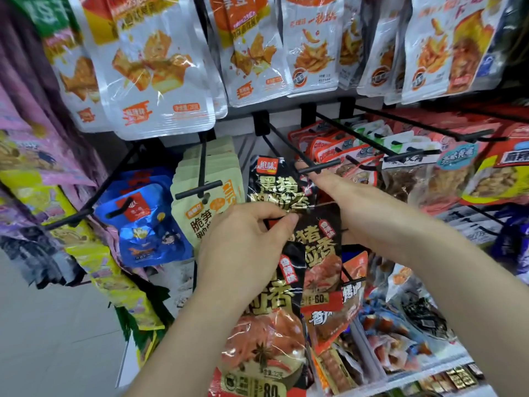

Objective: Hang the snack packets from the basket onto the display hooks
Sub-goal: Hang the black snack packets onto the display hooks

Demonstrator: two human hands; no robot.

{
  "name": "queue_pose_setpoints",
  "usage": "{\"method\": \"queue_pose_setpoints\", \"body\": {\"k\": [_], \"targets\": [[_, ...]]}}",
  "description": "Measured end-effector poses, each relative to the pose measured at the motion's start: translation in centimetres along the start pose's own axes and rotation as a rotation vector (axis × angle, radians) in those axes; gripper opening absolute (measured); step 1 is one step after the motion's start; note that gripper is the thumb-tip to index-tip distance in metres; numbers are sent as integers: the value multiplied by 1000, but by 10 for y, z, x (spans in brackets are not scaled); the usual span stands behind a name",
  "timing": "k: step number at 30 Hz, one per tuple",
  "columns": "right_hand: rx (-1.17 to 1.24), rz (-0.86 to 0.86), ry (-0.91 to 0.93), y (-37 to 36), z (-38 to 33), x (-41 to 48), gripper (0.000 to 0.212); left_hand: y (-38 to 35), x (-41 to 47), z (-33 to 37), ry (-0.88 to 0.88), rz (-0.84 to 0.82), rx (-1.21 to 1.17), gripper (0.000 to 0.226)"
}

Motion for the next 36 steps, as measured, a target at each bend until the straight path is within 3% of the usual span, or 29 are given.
{"method": "queue_pose_setpoints", "body": {"k": [3, 5, 7, 8, 10, 11, 13, 15, 19, 22, 24, 28, 33, 36], "targets": [[249, -6, -56, 0, -3, -12, 67, 3, 1, -3, 2, 8, -13, 17], [267, -84, 26, -6, -11, -28, 75, 7, 2, -4, -8, 16, -38, 17], [99, -103, 159, 2, -5, -47, 93, 13, 1, -6, -17, 25, -66, 17], [35, -141, 217, 4, -4, -58, 86, 16, 1, -8, -20, 30, -81, 17], [-57, -58, 320, 11, -24, -88, 36, 20, -2, -11, -2, 25, -130, 18], [-54, -9, 331, 14, -28, -94, 21, 21, -4, -12, 17, 6, -164, 19], [192, 6, 310, 10, -24, -121, 17, 20, -9, -11, 67, -71, -255, 17], [515, -37, 186, -7, -19, -125, 29, 17, -14, -7, 114, -139, -358, 15], [702, -97, 110, -29, -9, -124, 24, 14, -22, -4, 133, -125, -477, 26], [862, 19, 56, -25, -6, -120, 21, 15, -23, -13, 183, -55, -596, 28], [954, 146, 28, -17, 0, -117, 17, 17, -24, -15, 150, -8, -543, 28], [709, 299, 151, -2, -1, -124, 30, 19, -29, -8, 64, 67, -327, 37], [494, 294, 362, -9, -16, -133, 31, 13, -29, 14, -37, 146, -174, 30], [546, 124, 357, -24, -22, -137, 21, 11, -28, 24, -60, 223, -168, 32]]}}
Point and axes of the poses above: each hand's wrist, its own x-axis towards the middle knuckle, its own y-axis out of the back of the hand, z = x × y, the point moved 6 cm from there along x, towards the middle knuckle, and after that the axes turned 7 degrees about y, right-handed, at the moved point
